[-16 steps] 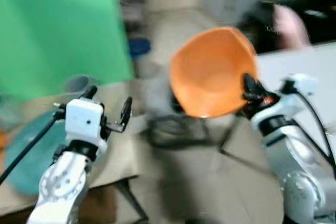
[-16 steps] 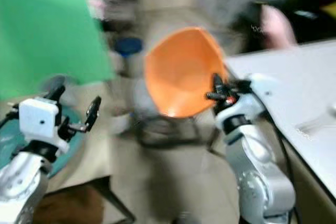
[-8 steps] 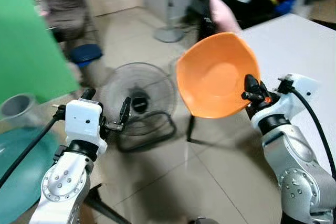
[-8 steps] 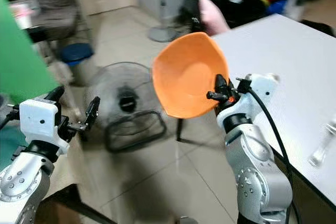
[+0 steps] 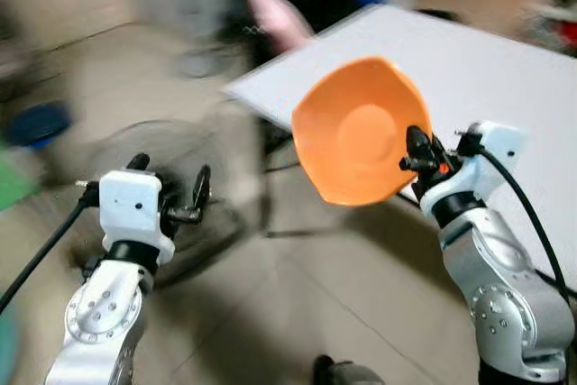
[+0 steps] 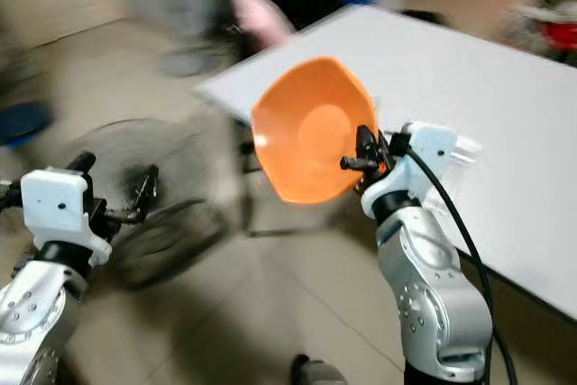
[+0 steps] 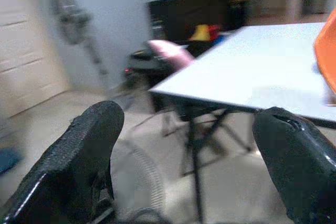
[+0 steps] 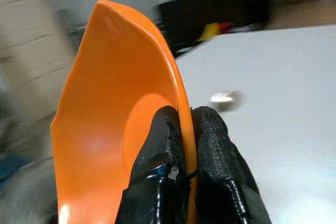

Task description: Setting the table

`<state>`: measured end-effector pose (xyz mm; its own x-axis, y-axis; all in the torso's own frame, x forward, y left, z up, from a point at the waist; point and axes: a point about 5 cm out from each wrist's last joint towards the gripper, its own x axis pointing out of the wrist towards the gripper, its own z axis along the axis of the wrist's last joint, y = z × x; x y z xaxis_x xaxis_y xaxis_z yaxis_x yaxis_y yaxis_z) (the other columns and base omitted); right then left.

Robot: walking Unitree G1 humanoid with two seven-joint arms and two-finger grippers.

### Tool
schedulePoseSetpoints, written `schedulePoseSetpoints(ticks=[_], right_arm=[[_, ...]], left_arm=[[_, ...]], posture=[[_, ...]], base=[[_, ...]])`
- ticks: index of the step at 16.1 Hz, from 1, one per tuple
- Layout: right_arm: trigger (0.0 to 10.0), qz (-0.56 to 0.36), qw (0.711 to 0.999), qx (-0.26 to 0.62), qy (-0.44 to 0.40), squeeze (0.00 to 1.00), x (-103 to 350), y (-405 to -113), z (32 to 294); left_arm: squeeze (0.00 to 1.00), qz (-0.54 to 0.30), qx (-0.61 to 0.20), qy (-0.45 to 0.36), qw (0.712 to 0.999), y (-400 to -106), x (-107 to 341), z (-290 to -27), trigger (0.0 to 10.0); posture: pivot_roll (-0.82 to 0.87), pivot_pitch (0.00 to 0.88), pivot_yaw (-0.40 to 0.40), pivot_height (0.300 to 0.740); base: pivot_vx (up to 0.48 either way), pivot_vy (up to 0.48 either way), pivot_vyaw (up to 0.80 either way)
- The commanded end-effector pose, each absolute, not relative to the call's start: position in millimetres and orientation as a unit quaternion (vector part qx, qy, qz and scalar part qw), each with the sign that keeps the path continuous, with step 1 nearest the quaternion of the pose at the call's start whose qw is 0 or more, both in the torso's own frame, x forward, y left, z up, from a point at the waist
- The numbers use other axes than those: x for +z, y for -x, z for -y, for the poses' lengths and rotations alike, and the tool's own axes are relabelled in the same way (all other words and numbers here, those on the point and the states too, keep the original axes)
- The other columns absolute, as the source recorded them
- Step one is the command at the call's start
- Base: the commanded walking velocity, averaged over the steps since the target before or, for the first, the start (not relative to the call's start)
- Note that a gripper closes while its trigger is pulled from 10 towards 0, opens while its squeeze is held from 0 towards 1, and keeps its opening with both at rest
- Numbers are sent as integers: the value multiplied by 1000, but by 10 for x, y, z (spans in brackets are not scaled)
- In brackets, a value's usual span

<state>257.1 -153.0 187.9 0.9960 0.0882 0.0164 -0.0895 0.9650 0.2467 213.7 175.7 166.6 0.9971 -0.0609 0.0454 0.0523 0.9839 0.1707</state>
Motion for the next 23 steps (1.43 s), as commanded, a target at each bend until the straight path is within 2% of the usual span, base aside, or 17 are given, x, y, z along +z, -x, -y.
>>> schedulePoseSetpoints(ticks=[1, 3, 6, 8, 11, 13, 16, 19, 23], right_arm=[[10000, 10, 991, 61, -117, 0, 1920, -2568, 1503], [10000, -2, 992, 90, -83, 0, 1886, -2530, 1597], [10000, -8, 995, 77, -70, 0, 1854, -2544, 1787], [10000, -6, 995, 64, -74, 0, 1855, -2537, 1805], [10000, -4, 994, 53, -99, 0, 1842, -2515, 1733], [10000, -15, 987, 40, -154, 0, 1797, -2506, 1637], [10000, -23, 975, 38, -216, 0, 1786, -2555, 1581], [10000, -44, 960, 66, -270, 0, 1792, -2613, 1485], [10000, -54, 956, 73, -281, 0, 1800, -2671, 1432]], left_arm=[[0, 32, -26, -92, 995, -2163, 1690, -1770, 10000], [0, 34, -33, -101, 994, -2197, 1685, -1778, 10000], [0, 31, -27, -105, 994, -2202, 1677, -1853, 10000], [0, 33, -20, -106, 994, -2217, 1690, -1892, 10000], [0, 32, -15, -98, 995, -2247, 1680, -1909, 10000], [0, 32, -23, -99, 994, -2287, 1667, -1887, 10000], [0, 31, -25, -100, 994, -2326, 1669, -1890, 10000], [0, 28, -16, -90, 995, -2304, 1668, -1905, 10000], [0, 27, -29, -86, 995, -2246, 1635, -1871, 10000]], posture=[[-116, 0, 49, 740], [-121, 0, 54, 740], [-121, 0, 54, 740], [-111, 0, 52, 740], [-112, 0, 57, 740], [-114, 0, 59, 740], [-120, 0, 70, 740], [-119, 0, 69, 740], [-109, 0, 53, 740]], base=[[0, 0, -800], [0, 0, -800], [0, 0, -800], [0, 0, -800], [0, 84, -800], [0, 444, -766], [0, 467, 0], [0, 0, 0], [63, 0, 0]])
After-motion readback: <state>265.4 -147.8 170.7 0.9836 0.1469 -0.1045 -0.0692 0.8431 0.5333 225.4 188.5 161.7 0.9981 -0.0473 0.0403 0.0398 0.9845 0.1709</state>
